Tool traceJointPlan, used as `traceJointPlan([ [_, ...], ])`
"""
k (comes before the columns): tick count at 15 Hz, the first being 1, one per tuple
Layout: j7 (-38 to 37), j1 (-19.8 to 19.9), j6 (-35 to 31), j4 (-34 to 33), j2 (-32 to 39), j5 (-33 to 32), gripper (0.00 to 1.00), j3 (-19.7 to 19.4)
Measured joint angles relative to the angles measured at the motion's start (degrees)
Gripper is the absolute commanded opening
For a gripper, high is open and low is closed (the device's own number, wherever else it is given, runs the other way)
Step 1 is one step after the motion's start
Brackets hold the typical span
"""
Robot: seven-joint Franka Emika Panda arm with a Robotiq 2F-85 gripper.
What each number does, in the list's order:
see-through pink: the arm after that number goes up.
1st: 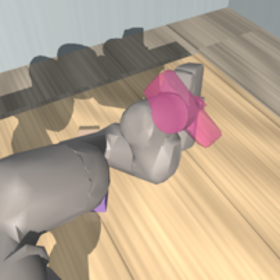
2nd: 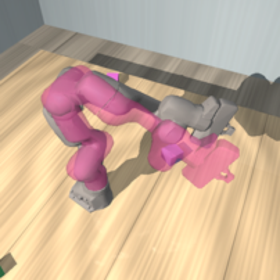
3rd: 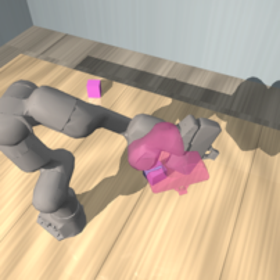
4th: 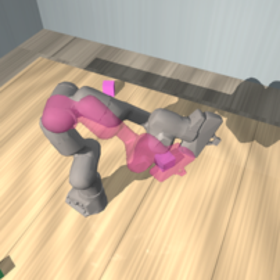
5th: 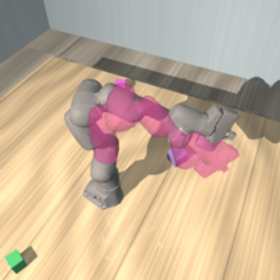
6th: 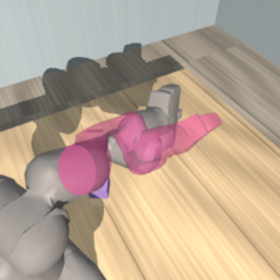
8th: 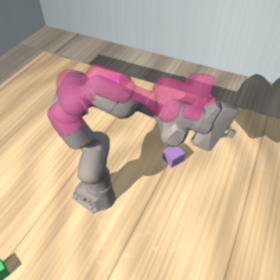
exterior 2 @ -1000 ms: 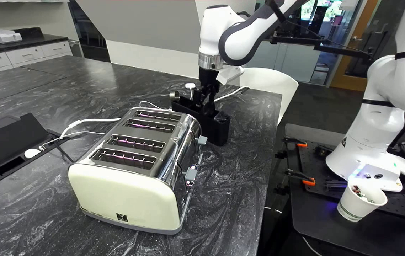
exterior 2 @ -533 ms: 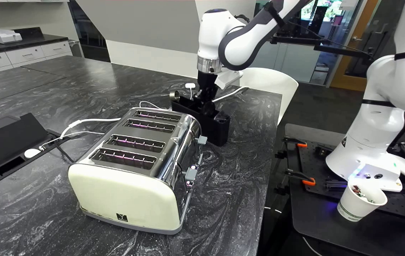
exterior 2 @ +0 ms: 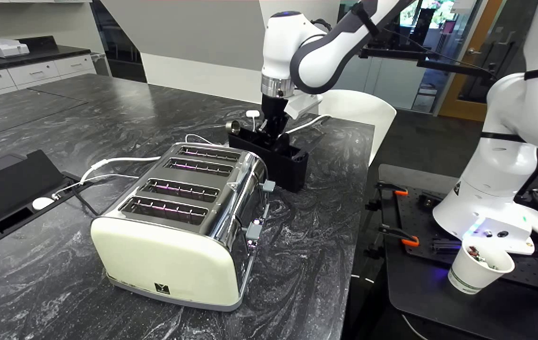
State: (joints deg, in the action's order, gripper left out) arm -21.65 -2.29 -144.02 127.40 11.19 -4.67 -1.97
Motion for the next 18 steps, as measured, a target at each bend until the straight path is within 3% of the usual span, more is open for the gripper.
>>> traceJointPlan([
  [13, -15.09, 0.08, 4.84, 0.04, -4.36, -0.35, 0.03, -2.46],
  [18, -25.57, 1.03, 6.44, 1.12, -8.75, 2.39, 0.03, -2.51],
])
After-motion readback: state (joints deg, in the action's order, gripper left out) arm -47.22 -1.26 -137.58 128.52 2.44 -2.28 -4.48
